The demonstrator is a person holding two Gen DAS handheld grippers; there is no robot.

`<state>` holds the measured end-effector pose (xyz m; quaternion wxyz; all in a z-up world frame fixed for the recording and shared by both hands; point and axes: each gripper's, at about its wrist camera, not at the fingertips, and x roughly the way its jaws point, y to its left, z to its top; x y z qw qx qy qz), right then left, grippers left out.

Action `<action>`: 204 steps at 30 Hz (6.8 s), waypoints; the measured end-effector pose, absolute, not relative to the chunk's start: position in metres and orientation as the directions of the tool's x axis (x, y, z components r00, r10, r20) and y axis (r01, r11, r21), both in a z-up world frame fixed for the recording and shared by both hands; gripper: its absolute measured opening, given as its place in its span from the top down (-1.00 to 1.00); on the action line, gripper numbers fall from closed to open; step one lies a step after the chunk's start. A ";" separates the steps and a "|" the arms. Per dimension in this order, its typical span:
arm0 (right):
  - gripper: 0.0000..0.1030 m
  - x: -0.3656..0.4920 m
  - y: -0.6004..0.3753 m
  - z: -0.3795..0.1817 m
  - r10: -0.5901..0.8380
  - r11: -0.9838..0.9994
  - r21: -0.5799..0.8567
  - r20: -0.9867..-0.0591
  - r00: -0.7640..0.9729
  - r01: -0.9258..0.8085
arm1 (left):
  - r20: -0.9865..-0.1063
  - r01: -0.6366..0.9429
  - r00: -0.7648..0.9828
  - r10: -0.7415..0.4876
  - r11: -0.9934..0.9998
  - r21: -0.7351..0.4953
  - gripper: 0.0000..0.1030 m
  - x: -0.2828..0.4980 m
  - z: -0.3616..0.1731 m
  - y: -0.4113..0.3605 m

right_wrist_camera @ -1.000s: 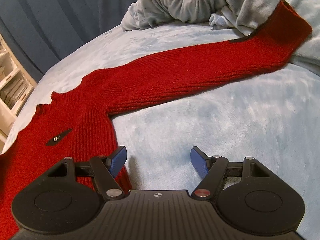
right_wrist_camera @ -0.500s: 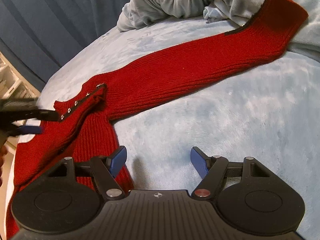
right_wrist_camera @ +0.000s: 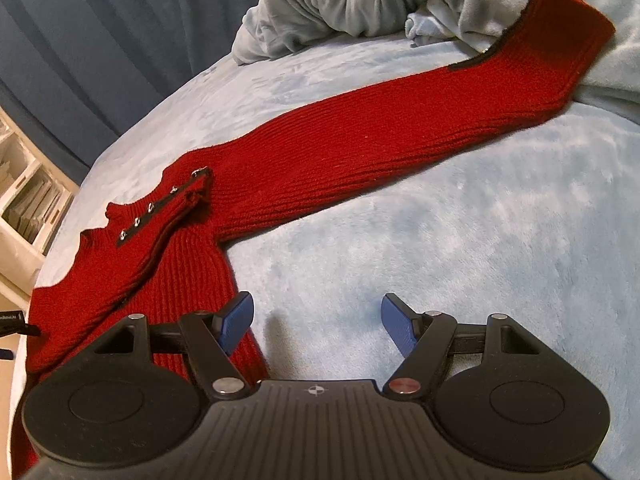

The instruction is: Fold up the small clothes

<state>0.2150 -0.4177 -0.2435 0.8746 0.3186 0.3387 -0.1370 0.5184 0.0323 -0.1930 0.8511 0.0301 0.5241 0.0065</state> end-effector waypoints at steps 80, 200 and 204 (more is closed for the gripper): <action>0.72 0.277 -0.534 -0.145 -0.358 0.665 0.439 -0.522 0.774 0.605 | -0.844 -0.141 0.537 0.000 0.986 -0.090 -0.82 0.346 -0.111 0.077; 0.66 0.379 -0.305 -0.227 -0.111 0.993 -0.108 -0.677 0.727 0.051 | -0.707 0.171 0.668 0.232 0.877 0.450 -1.00 0.460 -0.202 -0.012; 0.59 0.332 -0.284 -0.223 -0.124 0.979 -0.205 -0.650 0.750 -0.016 | -0.666 0.193 0.709 0.232 0.845 0.500 -1.00 0.421 -0.201 -0.005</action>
